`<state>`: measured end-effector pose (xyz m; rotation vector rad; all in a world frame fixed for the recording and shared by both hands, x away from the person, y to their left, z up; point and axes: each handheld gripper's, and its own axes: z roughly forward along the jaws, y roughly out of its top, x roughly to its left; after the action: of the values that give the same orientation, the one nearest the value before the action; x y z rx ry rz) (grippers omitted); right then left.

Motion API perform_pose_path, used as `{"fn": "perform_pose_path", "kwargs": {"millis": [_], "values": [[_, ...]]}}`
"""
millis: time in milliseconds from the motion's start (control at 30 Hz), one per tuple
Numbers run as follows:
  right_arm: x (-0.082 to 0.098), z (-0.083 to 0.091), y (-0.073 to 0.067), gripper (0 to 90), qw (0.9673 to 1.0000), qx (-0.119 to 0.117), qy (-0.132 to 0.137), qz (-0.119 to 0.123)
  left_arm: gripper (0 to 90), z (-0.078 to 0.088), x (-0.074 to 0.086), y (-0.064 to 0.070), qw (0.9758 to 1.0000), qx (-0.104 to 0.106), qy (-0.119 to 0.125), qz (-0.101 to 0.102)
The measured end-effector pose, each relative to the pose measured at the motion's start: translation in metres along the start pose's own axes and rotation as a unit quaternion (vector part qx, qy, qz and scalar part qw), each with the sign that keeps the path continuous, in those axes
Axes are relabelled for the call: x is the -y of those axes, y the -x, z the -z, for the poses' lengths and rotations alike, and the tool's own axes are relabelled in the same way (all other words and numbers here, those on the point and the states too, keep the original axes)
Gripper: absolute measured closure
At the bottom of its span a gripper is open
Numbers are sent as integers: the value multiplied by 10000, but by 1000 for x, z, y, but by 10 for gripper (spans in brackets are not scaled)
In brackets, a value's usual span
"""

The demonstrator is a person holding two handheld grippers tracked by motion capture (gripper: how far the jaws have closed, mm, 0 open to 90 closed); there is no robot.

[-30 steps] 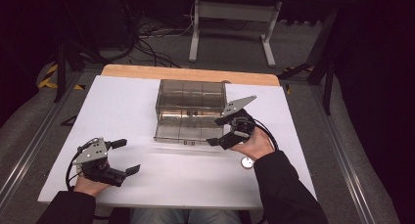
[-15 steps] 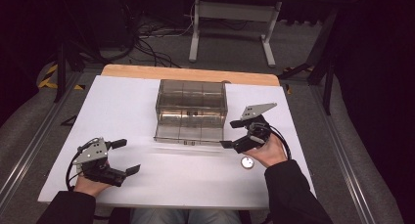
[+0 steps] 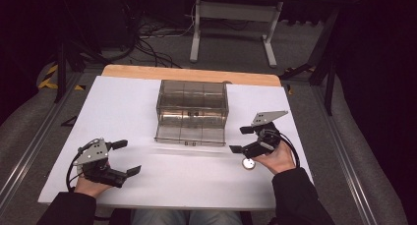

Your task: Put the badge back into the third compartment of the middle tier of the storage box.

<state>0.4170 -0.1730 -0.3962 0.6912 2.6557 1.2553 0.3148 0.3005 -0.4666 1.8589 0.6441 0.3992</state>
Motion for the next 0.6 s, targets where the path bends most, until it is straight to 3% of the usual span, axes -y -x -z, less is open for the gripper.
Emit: {"fn": "perform_pose_path", "kwargs": {"millis": [600], "values": [[21,-1,8,156,9997,71,-164,-188,14,0,0,0,10000,2,-13,3]]}}
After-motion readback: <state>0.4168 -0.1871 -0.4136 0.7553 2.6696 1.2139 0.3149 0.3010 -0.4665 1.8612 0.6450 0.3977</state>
